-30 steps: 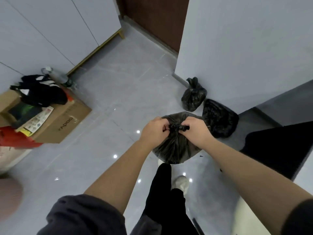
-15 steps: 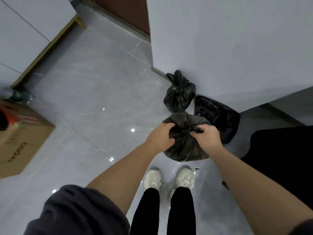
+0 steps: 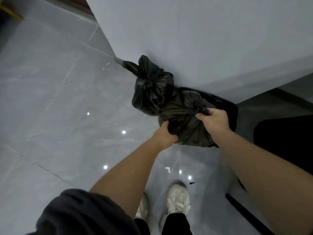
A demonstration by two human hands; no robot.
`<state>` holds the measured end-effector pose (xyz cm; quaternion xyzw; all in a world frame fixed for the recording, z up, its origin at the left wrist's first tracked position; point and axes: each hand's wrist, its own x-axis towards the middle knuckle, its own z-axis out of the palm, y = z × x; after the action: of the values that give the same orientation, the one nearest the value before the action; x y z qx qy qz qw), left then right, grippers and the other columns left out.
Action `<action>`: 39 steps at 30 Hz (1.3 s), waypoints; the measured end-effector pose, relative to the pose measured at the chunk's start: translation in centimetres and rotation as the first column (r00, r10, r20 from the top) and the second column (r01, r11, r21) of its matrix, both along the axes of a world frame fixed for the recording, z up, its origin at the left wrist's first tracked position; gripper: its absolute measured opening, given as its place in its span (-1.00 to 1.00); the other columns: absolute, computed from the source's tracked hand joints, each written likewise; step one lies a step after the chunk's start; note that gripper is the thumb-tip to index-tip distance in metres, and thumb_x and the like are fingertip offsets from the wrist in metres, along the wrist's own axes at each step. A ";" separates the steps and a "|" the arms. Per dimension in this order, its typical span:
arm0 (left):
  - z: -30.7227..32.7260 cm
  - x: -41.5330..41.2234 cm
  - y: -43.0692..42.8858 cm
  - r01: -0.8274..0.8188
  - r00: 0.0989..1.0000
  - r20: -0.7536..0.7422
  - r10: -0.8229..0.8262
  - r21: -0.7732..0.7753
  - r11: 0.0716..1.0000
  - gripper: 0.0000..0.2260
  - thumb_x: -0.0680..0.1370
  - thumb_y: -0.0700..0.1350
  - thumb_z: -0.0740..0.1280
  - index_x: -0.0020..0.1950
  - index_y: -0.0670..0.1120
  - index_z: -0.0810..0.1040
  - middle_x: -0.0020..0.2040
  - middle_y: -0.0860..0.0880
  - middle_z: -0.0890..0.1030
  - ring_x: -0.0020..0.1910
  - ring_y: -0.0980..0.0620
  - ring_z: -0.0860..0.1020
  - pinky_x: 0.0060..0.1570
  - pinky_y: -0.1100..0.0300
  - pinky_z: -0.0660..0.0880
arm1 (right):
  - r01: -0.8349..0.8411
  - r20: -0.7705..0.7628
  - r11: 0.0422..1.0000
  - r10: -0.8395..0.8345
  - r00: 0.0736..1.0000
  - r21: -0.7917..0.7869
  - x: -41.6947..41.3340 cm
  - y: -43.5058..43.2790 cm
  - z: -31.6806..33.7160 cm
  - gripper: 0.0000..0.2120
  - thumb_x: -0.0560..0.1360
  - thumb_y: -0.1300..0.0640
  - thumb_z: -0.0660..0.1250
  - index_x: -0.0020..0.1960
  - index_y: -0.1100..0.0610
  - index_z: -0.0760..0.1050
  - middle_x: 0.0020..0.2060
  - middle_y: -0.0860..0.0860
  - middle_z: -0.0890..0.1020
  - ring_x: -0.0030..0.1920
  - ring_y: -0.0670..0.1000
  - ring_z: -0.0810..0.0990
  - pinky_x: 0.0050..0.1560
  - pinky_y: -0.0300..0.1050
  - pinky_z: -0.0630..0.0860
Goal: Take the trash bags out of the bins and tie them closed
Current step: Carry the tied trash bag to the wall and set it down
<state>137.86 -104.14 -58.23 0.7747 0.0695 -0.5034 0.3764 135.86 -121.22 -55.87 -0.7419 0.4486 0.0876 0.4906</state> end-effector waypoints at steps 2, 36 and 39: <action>-1.6 0.8 -1.2 -0.014 1.000 -0.004 0.013 -0.017 1.000 -0.24 0.45 -0.09 0.38 0.55 -0.01 0.05 0.45 -0.08 0.35 0.33 -0.09 0.42 0.23 0.16 0.40 | 0.043 0.018 0.999 -0.043 0.999 0.007 1.3 -1.4 -1.8 -0.90 0.38 0.18 0.48 -0.12 0.19 0.67 -0.21 0.10 0.68 -0.06 0.15 0.66 0.11 0.14 0.57; -11.3 6.1 -8.7 -0.412 0.882 -0.326 0.341 -0.180 0.893 -0.31 0.56 -0.34 0.11 0.54 0.16 -0.09 0.50 -0.14 0.20 0.35 -0.24 0.34 0.14 -0.10 0.41 | 0.295 -0.187 0.955 -0.285 0.940 0.024 1.4 -1.7 -14.1 -0.23 0.49 0.24 0.23 0.56 0.09 -0.12 0.47 0.23 0.20 0.44 0.25 0.24 0.44 0.07 0.18; -8.7 4.7 -6.8 -0.446 0.876 -0.308 0.371 -0.226 0.866 -0.31 0.55 -0.37 0.13 0.54 0.14 -0.03 0.45 -0.13 0.30 0.32 -0.21 0.40 0.03 0.00 0.49 | 0.260 -0.168 0.965 -0.251 0.953 0.030 -0.7 -1.0 -11.9 -0.23 0.50 0.24 0.24 0.56 0.10 -0.14 0.50 0.18 0.19 0.46 0.21 0.21 0.48 0.08 0.15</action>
<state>142.59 -110.97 -66.97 0.6070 0.2065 -0.5112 0.5723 135.20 -122.24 -67.74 -0.6549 0.5768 0.0952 0.4788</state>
